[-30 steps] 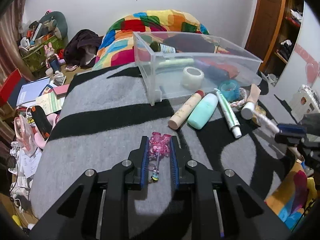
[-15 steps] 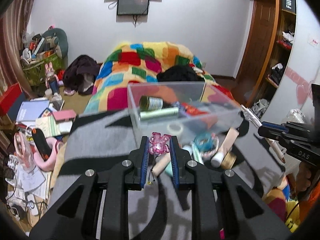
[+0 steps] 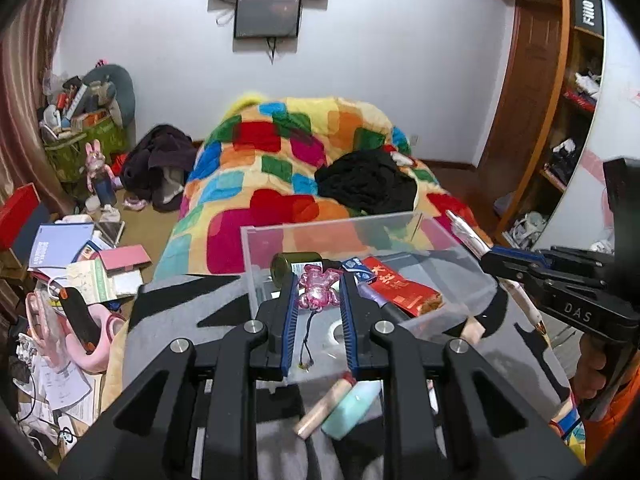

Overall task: Organize objects
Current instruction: 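Carry the hair tie and pen over the clear box and release them, then grasp the red-capped beige tube with left gripper while right gripper grasps the yellow soap bar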

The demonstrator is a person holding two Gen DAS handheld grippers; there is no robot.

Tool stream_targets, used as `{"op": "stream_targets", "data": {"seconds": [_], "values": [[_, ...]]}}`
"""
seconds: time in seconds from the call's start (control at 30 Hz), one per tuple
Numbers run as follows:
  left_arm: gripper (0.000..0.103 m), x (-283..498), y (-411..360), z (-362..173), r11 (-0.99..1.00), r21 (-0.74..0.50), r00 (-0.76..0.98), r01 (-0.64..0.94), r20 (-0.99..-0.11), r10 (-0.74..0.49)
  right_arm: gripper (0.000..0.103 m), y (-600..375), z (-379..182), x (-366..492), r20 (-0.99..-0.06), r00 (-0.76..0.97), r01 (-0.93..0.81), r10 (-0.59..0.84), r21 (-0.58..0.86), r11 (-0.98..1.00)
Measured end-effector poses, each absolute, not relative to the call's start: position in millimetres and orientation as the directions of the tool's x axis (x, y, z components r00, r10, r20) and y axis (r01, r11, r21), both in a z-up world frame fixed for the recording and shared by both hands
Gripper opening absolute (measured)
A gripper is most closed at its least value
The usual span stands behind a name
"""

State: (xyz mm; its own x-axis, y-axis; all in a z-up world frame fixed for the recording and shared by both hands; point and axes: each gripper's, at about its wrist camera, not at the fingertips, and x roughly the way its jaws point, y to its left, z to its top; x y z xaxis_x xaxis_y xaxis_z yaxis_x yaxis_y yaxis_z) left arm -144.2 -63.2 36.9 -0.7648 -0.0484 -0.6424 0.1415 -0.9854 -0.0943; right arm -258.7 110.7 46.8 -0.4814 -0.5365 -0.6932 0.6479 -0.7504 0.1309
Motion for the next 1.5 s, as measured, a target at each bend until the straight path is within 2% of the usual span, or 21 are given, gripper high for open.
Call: {"op": "stream_targets", "data": {"seconds": [0.17, 0.33, 0.47, 0.7, 0.77, 1.0, 1.23, 1.37, 1.5], "values": [[0.02, -179, -70, 7, -0.985, -0.094, -0.683, 0.143, -0.73, -0.03, 0.012, 91, 27, -288, -0.763, -0.421, 0.652, -0.491, 0.122, -0.748], [0.02, -191, -72, -13, -0.986, -0.11, -0.628, 0.129, -0.778, 0.005, 0.012, 80, 7, -302, -0.814, -0.364, 0.668, -0.454, 0.112, -0.735], [0.02, -192, -68, -16, -0.986, -0.118, -0.618, 0.114, -0.786, 0.022, 0.013, 73, 0, -303, -0.834, -0.338, 0.685, -0.436, 0.1, -0.721], [0.021, -181, -62, 1, -0.989, -0.116, -0.651, 0.097, -0.759, 0.025, 0.015, 76, 14, -290, -0.812, -0.349, 0.707, -0.468, 0.1, -0.7], [0.024, -177, -60, 7, -0.99, -0.108, -0.664, 0.092, -0.748, 0.02, 0.02, 78, 18, -286, -0.805, -0.356, 0.709, -0.475, 0.098, -0.698], [0.039, -152, -52, 25, -0.993, -0.091, -0.707, 0.071, -0.707, 0.014, 0.028, 96, 37, -261, -0.758, -0.396, 0.718, -0.518, 0.096, -0.69], [0.051, -122, -52, 29, -0.992, -0.091, -0.731, 0.083, -0.682, 0.001, 0.042, 120, 45, -232, -0.717, -0.422, 0.724, -0.555, 0.101, -0.682], [0.053, -106, -55, 21, -0.992, -0.085, -0.727, 0.092, -0.687, -0.009, 0.051, 134, 42, -218, -0.703, -0.426, 0.722, -0.569, 0.115, -0.682], [0.053, -99, -60, 3, -0.991, -0.081, -0.698, 0.104, -0.716, -0.015, 0.054, 143, 33, -205, -0.709, -0.417, 0.721, -0.568, 0.123, -0.682]]}}
